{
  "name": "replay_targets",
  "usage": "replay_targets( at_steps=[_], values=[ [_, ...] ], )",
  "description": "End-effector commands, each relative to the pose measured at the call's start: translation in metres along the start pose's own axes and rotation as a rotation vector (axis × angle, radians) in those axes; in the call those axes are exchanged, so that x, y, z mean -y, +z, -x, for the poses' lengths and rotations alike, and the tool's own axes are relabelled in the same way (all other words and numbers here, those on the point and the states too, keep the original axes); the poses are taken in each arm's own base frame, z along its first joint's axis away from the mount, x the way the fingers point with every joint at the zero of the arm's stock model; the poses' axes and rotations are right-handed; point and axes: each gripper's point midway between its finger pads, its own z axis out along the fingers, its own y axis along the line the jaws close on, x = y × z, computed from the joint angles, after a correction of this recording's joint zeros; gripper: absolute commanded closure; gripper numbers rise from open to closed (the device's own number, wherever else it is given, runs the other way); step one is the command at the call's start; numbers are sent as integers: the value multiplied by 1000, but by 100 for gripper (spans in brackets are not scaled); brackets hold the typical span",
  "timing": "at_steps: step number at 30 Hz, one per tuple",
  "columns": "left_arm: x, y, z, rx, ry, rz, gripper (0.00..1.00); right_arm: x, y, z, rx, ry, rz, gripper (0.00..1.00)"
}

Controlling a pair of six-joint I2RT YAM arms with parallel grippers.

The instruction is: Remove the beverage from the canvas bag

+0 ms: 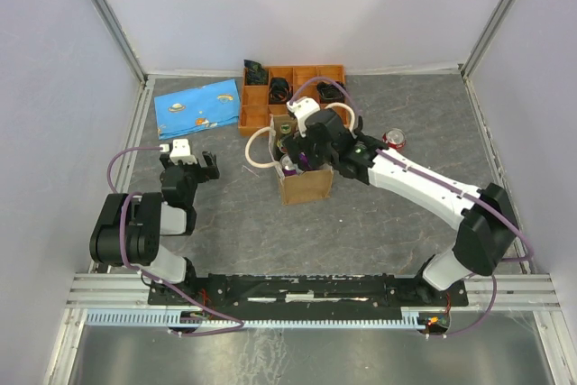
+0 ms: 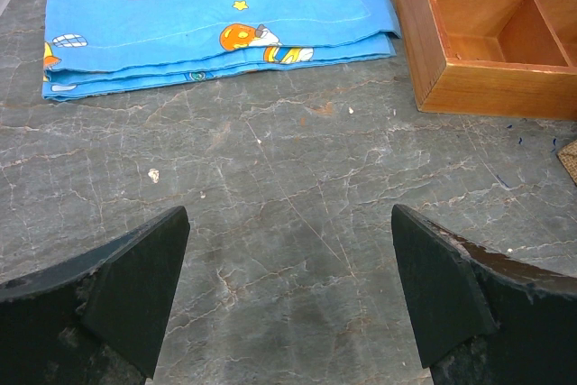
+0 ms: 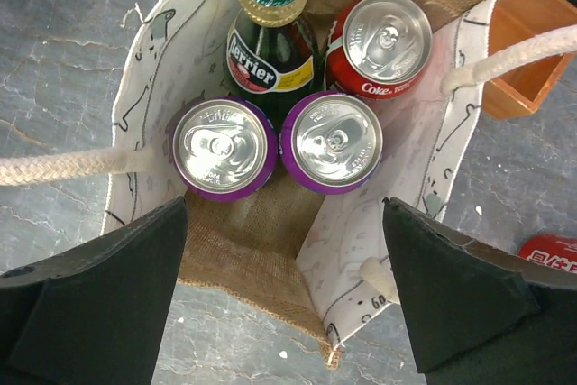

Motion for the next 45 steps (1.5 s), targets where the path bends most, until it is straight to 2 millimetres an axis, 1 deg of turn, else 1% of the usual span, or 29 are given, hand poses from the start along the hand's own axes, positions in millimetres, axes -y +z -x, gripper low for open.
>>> replay_targets(
  at_steps=[1,6,10,12,15,18,22,27,31,34,37,42,45],
  values=[
    [-2,3,15,51,40,9,1,-13,-2,1,-10,0,43,4],
    [-2,3,14,49,41,9,1,-27,3,-34,-124,-19,80,3],
    [-2,3,14,49,40,9,1,-40,5,-67,-215,-32,97,3],
    [-2,3,15,51,40,10,1,-43,5,-78,-245,-39,86,2],
    [-2,3,15,51,41,9,1,-41,7,-86,-260,-37,60,2],
    [-2,3,14,50,40,10,1,-32,10,-80,-243,-43,2,2],
    [-2,3,14,49,40,9,1,-18,15,-56,-184,-47,-93,1],
    [-2,3,15,50,41,9,1,-3,20,-18,-85,-23,-199,1],
    [-2,3,15,50,41,9,1,10,20,9,0,63,-247,1],
    [-2,3,14,49,42,8,1,20,22,22,43,147,-251,3],
    [-2,3,14,50,40,9,1,25,28,26,51,215,-224,8],
    [-2,3,14,50,40,9,1,34,42,19,26,282,-221,23],
    [-2,3,14,50,40,9,1,39,50,14,9,315,-221,25]
  ],
)
